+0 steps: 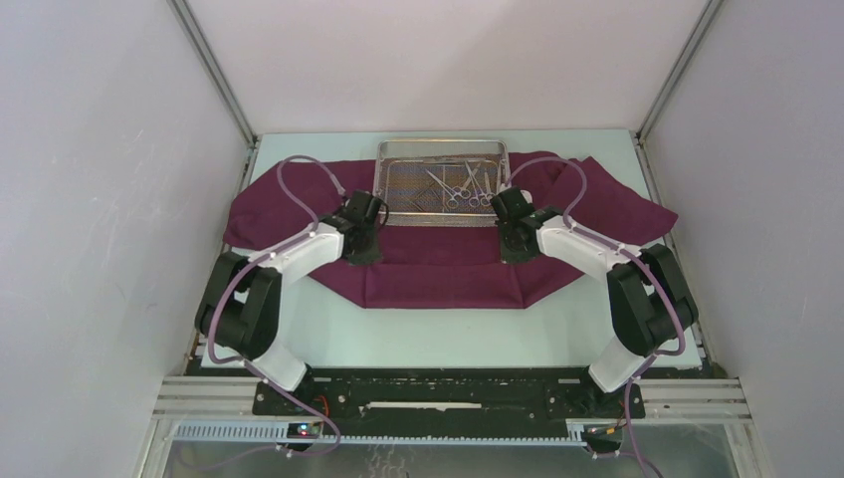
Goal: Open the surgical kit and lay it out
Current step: Open the surgical kit at the center of the board.
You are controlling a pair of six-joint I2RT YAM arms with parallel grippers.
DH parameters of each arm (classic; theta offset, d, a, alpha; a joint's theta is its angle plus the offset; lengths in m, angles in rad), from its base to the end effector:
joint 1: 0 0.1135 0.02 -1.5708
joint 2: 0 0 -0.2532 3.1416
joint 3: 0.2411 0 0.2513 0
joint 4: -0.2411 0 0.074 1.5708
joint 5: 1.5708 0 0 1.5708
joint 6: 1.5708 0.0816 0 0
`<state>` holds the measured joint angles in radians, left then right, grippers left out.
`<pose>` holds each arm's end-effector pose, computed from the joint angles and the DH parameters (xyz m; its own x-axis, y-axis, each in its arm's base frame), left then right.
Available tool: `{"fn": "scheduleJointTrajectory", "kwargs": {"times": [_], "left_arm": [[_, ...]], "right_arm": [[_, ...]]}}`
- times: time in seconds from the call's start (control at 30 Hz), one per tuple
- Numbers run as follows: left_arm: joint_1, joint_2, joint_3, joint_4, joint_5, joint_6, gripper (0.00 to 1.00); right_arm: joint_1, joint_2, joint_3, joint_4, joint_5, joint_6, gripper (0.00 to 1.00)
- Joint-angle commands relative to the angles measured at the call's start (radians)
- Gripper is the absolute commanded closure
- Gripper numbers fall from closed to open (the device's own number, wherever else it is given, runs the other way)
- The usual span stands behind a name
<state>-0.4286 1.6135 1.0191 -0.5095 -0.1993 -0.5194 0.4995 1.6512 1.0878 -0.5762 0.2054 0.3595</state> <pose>0.3122 -0.1249 0.1420 -0.8671 -0.1387 -0.4785 -0.1198 0.9903 -0.0699 0.3091 0.1497 0.1465 -0.8851 -0.0906 -0.4564 -0.0883 0.9957 -0.0264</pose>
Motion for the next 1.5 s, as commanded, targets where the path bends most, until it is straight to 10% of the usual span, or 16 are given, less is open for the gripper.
{"fn": "scheduleJointTrajectory", "kwargs": {"times": [0.0,1.0,1.17,1.47], "left_arm": [[0.005,-0.109,-0.102,0.043,0.021,-0.049,1.00],[-0.039,-1.038,-0.814,-0.073,0.184,-0.623,1.00],[-0.039,-1.141,-0.802,-0.167,0.187,-0.658,0.86],[-0.039,-1.267,-0.607,-0.356,0.106,-0.594,0.51]], "right_arm": [[0.020,-0.051,0.011,-0.036,0.067,0.057,0.95],[0.120,-0.688,-0.519,-0.259,-0.108,0.635,1.00],[0.133,-0.740,-0.526,-0.306,-0.115,0.647,1.00],[0.148,-0.930,-0.523,-0.393,-0.114,0.611,0.55]]}}
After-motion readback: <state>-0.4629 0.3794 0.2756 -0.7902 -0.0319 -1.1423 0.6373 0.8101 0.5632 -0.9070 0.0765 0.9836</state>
